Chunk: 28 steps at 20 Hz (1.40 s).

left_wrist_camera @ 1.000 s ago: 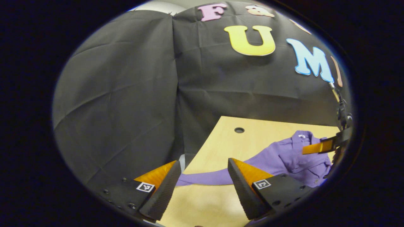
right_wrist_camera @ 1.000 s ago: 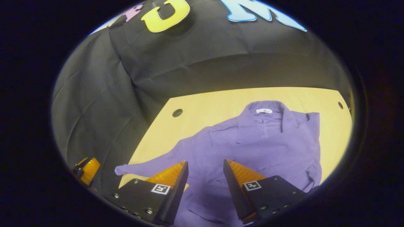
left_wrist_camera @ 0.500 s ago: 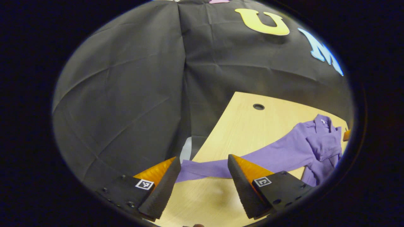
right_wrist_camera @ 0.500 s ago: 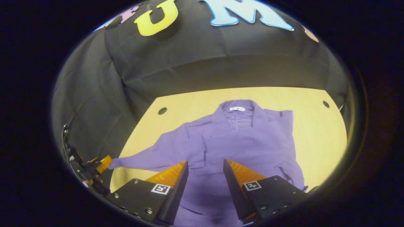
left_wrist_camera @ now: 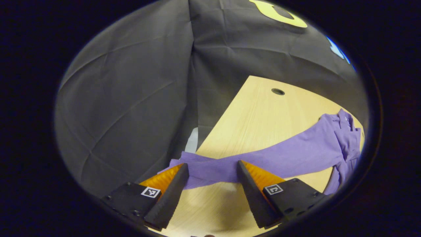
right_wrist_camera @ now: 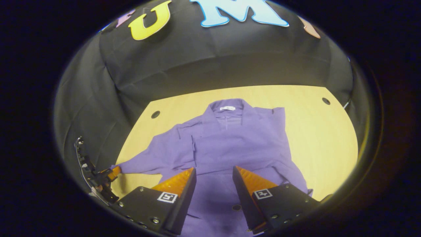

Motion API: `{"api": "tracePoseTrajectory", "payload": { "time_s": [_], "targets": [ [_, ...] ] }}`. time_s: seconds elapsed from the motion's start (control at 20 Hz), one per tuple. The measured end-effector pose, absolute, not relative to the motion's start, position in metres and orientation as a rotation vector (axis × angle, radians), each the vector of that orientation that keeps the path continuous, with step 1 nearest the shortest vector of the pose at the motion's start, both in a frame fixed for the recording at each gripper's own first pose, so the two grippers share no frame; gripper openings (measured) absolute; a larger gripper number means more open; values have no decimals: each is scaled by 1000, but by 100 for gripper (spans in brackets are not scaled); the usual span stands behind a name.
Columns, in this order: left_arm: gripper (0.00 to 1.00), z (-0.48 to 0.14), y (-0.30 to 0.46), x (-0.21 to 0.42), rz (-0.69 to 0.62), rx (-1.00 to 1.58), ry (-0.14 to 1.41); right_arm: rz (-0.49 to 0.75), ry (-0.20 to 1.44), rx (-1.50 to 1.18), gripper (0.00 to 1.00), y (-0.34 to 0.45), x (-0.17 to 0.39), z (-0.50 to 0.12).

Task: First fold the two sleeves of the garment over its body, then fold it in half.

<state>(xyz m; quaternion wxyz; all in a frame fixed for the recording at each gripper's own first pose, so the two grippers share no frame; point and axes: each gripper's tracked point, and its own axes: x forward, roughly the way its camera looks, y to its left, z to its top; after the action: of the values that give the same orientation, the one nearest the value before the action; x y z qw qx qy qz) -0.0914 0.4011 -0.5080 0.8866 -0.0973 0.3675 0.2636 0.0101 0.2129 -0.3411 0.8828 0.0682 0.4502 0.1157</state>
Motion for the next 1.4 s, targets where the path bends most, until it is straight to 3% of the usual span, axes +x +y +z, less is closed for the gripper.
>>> {"api": "tracePoseTrajectory", "payload": {
  "time_s": [0.1, 0.25, 0.4, 0.6, 0.75, 1.1, 1.4],
  "targets": [
    [99, -512, 394, -89, 529, -223, 768, 236, 938, 141, 69, 212, 9, -342],
    [69, -512, 391, -86, 543, -276, 732, 241, 948, 150, 69, 215, 5, -345],
    [69, -512, 388, -88, 524, -302, 716, 252, 961, 150, 69, 216, 0, -349],
    [25, -509, 383, -77, 484, -348, 666, 255, 970, 167, 69, 212, -5, -350],
    [10, -508, 382, -74, 496, -359, 693, 255, 974, 171, 69, 207, -6, -352],
    [7, -502, 377, -66, 504, -267, 742, 243, 968, 192, 69, 193, -14, -349],
    [7, -437, 342, -27, 389, -196, 658, 218, 953, 233, 69, 175, -17, -345]
  ]
}}
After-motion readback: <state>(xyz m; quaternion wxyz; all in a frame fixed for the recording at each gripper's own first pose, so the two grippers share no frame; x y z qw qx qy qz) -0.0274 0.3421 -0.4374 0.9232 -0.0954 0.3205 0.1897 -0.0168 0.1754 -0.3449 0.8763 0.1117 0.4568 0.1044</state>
